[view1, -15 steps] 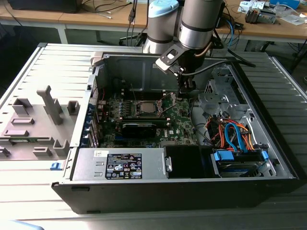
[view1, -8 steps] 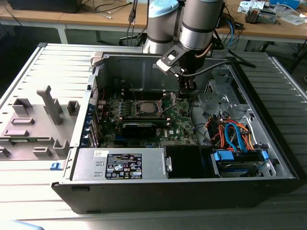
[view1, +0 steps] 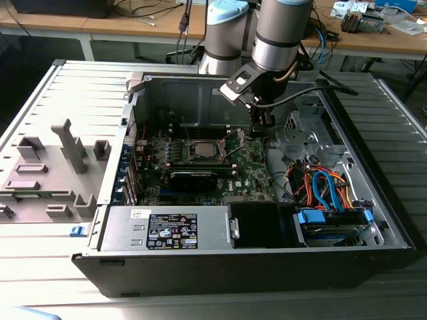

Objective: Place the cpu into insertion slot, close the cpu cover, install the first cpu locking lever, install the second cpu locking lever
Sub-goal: 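Close the cpu cover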

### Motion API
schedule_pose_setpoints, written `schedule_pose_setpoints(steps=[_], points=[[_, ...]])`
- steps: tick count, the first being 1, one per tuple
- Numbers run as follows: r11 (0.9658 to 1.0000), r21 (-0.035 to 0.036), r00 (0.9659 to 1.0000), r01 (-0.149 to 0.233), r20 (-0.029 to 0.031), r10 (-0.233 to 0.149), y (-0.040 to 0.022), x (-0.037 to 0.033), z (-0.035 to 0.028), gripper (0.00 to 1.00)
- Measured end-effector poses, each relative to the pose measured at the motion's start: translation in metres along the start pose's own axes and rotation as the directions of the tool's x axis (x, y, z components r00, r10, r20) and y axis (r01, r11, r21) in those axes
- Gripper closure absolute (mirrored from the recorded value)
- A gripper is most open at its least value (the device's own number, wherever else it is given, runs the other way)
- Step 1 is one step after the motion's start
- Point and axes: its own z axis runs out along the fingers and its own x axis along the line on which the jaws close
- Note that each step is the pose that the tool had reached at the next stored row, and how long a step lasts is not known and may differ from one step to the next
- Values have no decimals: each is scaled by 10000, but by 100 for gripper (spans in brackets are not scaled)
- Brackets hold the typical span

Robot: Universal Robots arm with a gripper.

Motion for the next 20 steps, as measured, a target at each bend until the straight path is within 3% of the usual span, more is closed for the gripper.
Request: schedule_pose_setpoints(steps=[20], points=[[10000,0,10000,0,0,0,84,-4,57,89]])
